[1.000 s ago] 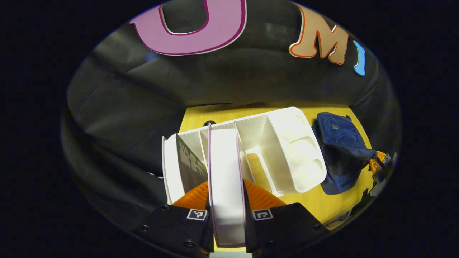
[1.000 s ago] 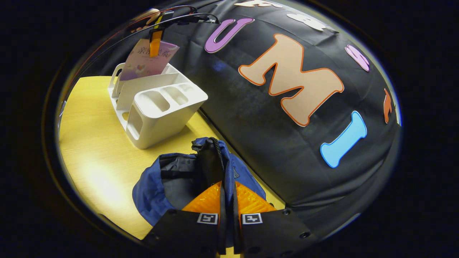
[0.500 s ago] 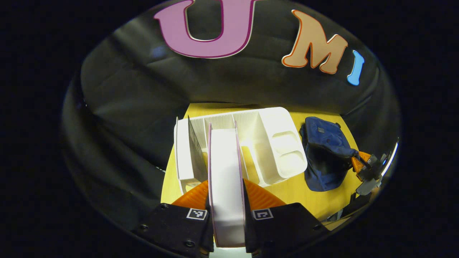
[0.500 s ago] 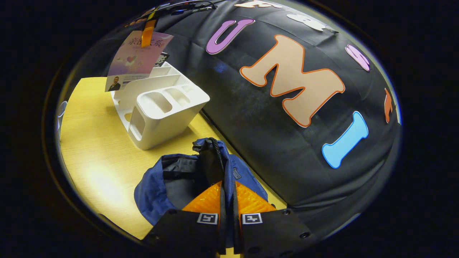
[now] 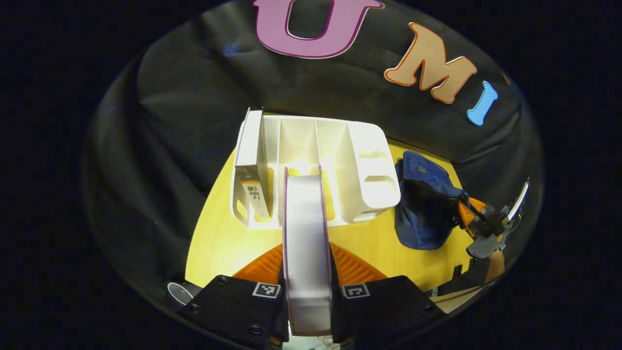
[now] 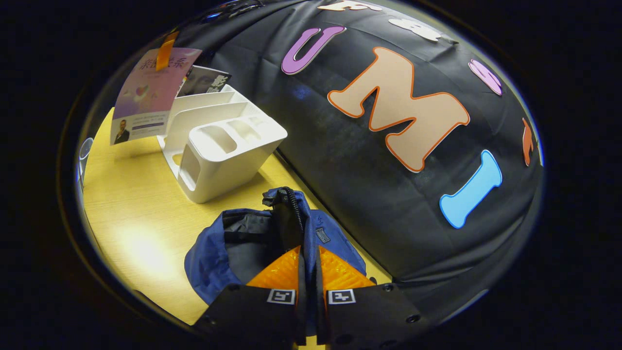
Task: Open the schoolbag, grab two books from the bookshelf and put them into the schoolbag.
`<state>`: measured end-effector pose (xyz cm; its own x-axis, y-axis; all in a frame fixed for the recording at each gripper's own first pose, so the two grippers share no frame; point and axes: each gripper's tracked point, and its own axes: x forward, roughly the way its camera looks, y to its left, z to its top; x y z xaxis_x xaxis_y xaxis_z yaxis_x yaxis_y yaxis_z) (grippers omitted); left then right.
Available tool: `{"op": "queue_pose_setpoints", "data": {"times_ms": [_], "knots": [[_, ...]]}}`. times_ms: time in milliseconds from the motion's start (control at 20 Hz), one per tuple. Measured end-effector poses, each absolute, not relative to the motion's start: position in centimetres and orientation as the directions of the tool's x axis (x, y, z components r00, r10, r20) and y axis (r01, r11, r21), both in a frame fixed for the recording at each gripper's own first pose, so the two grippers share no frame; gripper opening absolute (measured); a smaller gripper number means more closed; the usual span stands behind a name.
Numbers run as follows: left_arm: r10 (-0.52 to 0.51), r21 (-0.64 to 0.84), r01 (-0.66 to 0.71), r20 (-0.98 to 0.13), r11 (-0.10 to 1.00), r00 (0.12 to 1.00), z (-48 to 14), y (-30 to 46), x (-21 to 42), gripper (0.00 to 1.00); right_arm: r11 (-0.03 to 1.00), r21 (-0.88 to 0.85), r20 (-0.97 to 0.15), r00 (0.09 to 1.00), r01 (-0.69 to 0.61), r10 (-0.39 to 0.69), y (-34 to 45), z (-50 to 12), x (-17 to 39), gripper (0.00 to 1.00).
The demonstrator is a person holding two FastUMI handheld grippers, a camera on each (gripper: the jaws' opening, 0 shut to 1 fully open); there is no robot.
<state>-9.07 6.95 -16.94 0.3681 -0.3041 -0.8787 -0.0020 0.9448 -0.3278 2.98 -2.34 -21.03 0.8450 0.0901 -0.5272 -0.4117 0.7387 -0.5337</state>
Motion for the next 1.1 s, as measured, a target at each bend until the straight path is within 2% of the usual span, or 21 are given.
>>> {"op": "queue_pose_setpoints", "data": {"times_ms": [550,1100], "knots": [[-0.565,-0.664,-0.149,-0.715,0.733,0.412,-17.0,-2.0,-12.0,0.31,0.749,-0.498,-0.552,0.826,-0.438,0.116,-2.5,-21.4,2.8,0.10],[-0.690,-0.821,-0.177,-0.557,0.544,0.463,-17.2,-10.9,-12.6,0.31,0.766,-0.452,-0.568,0.810,-0.457,0.148,-3.4,-20.8,3.2,0.11]]}}
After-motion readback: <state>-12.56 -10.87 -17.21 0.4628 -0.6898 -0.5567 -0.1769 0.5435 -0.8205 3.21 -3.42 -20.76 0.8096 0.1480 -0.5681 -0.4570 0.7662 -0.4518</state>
